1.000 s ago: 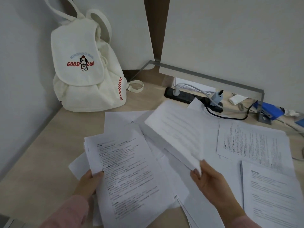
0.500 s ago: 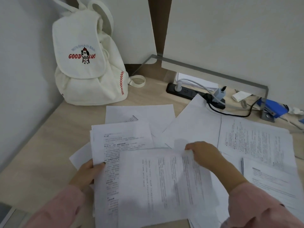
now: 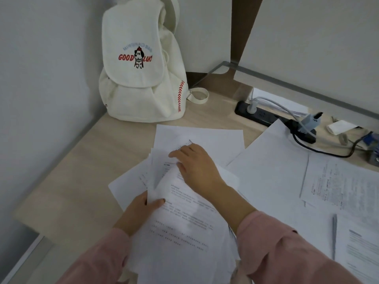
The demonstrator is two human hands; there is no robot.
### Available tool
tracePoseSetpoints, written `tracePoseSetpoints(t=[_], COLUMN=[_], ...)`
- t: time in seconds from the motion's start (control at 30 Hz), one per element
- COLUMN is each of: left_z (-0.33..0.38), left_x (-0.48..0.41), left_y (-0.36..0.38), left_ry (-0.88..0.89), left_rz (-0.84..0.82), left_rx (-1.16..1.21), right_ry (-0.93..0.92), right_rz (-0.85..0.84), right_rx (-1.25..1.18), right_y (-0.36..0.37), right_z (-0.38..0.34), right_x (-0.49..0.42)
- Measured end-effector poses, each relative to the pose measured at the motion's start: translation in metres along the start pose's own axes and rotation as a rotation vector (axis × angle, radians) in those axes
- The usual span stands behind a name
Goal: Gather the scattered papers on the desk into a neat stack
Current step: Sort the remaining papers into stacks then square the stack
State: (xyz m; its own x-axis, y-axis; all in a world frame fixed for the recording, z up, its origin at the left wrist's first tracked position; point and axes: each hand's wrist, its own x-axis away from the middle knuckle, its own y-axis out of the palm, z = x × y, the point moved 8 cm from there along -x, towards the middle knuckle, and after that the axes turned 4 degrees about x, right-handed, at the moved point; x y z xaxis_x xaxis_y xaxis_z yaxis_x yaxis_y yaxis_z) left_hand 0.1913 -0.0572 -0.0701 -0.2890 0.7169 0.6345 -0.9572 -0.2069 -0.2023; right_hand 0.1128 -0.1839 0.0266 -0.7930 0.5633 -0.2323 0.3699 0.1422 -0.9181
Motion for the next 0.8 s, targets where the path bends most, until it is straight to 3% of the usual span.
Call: tracePoseSetpoints(t=[0.13,0.23,0.37,0.53,0.67,0.8], left_z=[-0.009,-0.019,-0.024,-0.017,0.007,0.050], left_x=[-0.001,0.000,0.000,-0.001,-0.006,-0.018], left_y=[-0.005,-0.011,-0.016,-0.019,-0.038,-0.053], left_ry=[-0.006,-0.021,0.015,0.085,0.218,0.444], left_rz=[0.070,0.147,0.224,0.246,0.312,0.283], left_rx=[0.080,0.148,0.159,0.083,-0.165,-0.427], right_ry=[0.612,1.055,1.124,1.135,1.271,1.329], right_rz=[0.046,-0.089,-0.314,-0.351,-0.169,-0.019], right_rx=[-0.410,-0.361,-0.280,-0.284,-0.874,-1.051], right_y=[0.003,0.015,0.033,0.040,0.041,0.031], right_z=[0.072,0.137,0.149,0.148,0.141,0.142], right_x=[0.024,0.073,0.102,0.102,0.109,0.127])
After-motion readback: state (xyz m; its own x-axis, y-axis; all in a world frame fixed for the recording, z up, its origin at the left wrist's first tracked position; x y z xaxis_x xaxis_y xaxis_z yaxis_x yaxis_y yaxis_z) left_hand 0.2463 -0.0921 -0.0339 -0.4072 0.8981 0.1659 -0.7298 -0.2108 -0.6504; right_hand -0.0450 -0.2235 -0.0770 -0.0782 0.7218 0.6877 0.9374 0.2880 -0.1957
